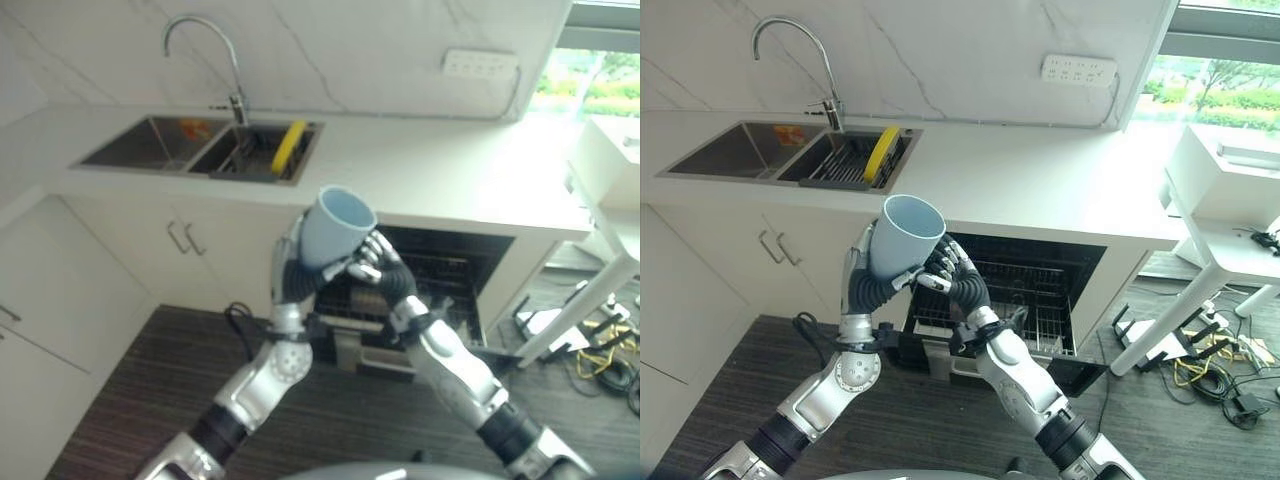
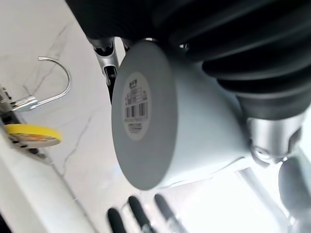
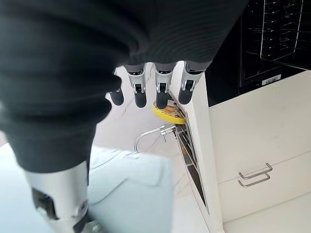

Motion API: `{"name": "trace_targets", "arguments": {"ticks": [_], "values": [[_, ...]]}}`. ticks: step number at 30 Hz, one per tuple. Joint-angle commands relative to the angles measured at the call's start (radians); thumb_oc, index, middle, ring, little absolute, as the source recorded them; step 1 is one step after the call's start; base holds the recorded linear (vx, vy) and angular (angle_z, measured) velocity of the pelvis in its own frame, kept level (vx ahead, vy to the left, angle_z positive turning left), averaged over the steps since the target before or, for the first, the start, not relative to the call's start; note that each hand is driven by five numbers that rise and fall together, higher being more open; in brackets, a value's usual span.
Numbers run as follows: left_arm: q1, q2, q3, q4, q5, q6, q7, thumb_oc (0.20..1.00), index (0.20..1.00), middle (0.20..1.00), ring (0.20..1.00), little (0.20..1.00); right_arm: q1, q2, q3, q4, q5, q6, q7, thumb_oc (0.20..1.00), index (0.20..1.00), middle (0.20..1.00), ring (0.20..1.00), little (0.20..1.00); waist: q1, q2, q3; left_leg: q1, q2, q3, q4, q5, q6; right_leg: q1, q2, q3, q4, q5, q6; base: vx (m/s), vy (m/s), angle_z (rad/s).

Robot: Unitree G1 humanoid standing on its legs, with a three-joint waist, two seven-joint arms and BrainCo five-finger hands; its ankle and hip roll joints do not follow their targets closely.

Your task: Place the dishes in the dishwasher.

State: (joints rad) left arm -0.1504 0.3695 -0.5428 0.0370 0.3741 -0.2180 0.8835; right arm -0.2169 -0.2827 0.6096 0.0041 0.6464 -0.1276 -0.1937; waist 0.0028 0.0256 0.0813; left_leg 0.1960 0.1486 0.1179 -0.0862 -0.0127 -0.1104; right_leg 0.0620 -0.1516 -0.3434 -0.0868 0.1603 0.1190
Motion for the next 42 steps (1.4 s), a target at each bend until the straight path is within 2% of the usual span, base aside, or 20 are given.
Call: {"name": "trace_targets", "arguments": {"ticks": [1,4,14,20,24,35,39,42], "values": [[-0.1,0.015,0.01,-0.043,0.033,-0.035,0.019,0.2,0.2,0.2,0.2,0.2,-0.042,0.037,-0.011,-0.035,-0.027,-0.104,-0.001,1.0,1.0,1.0,1.0,1.0,-0.007,-0.015,0.018,-0.029,-0.035,0.069,0.02,-0.036,0.047,0.103,-0.022,0.046,0.099,-0.243,0.031,0.0,0.0,0.0],[-0.092,0.011,0.006,-0.042,0.04,-0.044,0.014,0.2,0.2,0.2,0.2,0.2,-0.047,0.039,-0.007,-0.034,-0.029,-0.099,0.011,1.0,1.0,1.0,1.0,1.0,-0.005,-0.015,0.019,-0.028,-0.037,0.069,0.019,-0.036,0.048,0.104,-0.021,0.046,0.097,-0.243,0.03,0.0,0.0,0.0],[-0.074,0.017,-0.014,-0.003,0.041,-0.004,-0.037,0.2,0.2,0.2,0.2,0.2,-0.058,0.034,-0.008,-0.047,-0.01,-0.125,0.034,1.0,1.0,1.0,1.0,1.0,-0.001,-0.019,0.018,-0.026,-0.038,0.067,0.016,-0.038,0.049,0.105,-0.019,0.045,0.093,-0.244,0.03,0.0,0.0,0.0],[-0.058,0.021,-0.021,0.03,0.074,-0.058,-0.044,0.2,0.2,0.2,0.2,0.2,-0.065,0.035,-0.011,-0.057,-0.002,-0.13,0.038,1.0,1.0,1.0,1.0,1.0,0.003,-0.019,0.019,-0.027,-0.039,0.066,0.015,-0.038,0.05,0.106,-0.019,0.045,0.088,-0.242,0.029,0.0,0.0,0.0],[-0.064,0.022,-0.038,0.018,0.072,-0.055,-0.064,0.2,0.2,0.2,0.2,0.2,-0.081,0.045,-0.009,-0.049,0.021,-0.139,0.043,1.0,1.0,1.0,1.0,1.0,0.005,-0.019,0.02,-0.027,-0.04,0.065,0.014,-0.038,0.05,0.107,-0.019,0.043,0.088,-0.242,0.029,0.0,0.0,0.0],[-0.078,0.027,-0.069,-0.004,0.107,-0.097,-0.086,0.2,0.2,0.2,0.2,0.2,-0.103,0.059,0.006,-0.054,0.054,-0.122,0.061,1.0,1.0,1.0,1.0,1.0,0.012,-0.019,0.02,-0.029,-0.038,0.064,0.011,-0.036,0.05,0.108,-0.021,0.034,0.084,-0.243,0.029,0.0,0.0,0.0],[-0.092,0.026,-0.087,-0.017,0.101,-0.095,-0.116,0.2,0.2,0.2,0.2,0.2,-0.126,0.071,0.017,-0.036,0.043,-0.123,0.05,1.0,1.0,1.0,1.0,1.0,0.017,-0.018,0.02,-0.031,-0.037,0.063,0.011,-0.035,0.048,0.109,-0.023,0.028,0.084,-0.243,0.029,0.0,0.0,0.0],[-0.097,0.03,-0.099,-0.02,0.101,-0.068,-0.125,0.2,0.2,0.2,0.2,0.2,-0.14,0.073,0.021,-0.038,0.037,-0.119,0.036,1.0,1.0,1.0,1.0,1.0,0.018,-0.019,0.022,-0.032,-0.037,0.064,0.012,-0.036,0.048,0.108,-0.023,0.027,0.087,-0.245,0.029,0.0,0.0,0.0]]}}
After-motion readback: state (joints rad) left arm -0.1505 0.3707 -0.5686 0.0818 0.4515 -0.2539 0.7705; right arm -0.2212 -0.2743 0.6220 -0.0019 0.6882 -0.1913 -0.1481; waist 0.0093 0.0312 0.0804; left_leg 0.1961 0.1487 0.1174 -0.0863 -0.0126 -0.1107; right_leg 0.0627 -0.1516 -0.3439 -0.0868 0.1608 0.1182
